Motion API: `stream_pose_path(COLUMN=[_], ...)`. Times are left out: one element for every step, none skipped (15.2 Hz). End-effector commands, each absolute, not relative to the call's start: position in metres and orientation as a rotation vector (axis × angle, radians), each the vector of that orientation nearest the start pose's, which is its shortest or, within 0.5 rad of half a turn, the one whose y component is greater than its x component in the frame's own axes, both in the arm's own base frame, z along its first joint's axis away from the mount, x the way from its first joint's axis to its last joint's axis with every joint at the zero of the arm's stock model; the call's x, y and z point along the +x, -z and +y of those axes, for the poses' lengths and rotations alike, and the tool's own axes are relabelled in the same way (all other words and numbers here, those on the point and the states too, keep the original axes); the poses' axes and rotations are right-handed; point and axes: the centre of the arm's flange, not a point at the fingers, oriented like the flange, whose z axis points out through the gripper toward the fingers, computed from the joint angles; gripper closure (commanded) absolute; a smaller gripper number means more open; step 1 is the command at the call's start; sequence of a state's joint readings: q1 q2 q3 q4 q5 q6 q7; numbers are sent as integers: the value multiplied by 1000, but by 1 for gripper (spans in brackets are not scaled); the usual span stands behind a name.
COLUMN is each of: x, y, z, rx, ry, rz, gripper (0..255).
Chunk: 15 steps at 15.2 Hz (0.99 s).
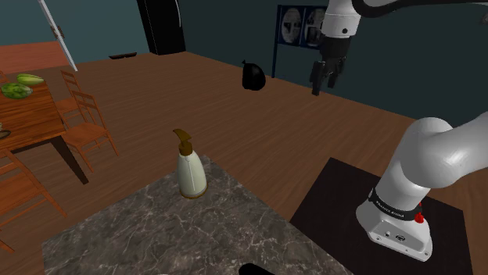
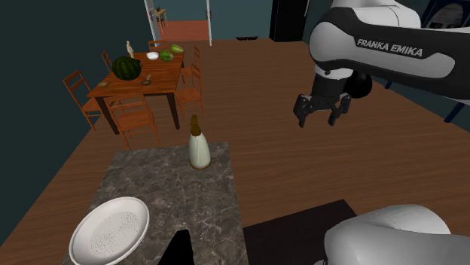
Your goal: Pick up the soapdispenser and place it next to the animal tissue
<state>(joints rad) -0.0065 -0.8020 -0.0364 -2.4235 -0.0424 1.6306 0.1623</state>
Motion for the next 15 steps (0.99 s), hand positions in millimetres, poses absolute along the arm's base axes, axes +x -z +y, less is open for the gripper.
stream_pose_path(x=[306,314,322,329,337,344,352,359,367,375,382,390,397,405,413], y=[-569,-565,-562,-559,-556,-553,-550,-547,-544,-541,-538,-535,-532,-529,-527], z=[-20,-10,0,10,20,30,41,51,61,71,81,91,101,112,122], rx=[-3143,-3142,-3142,-3141,-3141,-3140,-3140,-3140,-3139,-3139,-3138,-3138,-3137,-3137,-3136], ry=[16,18,21,24,26,29,32,34,37,40,42,45,48,50,53], rz=[302,303,303,303,304,304,304,304,305,305,305,306,306,306,306], gripper=[0,0,0,0,0,0,0,0,0,0,0,0,0,0,0])
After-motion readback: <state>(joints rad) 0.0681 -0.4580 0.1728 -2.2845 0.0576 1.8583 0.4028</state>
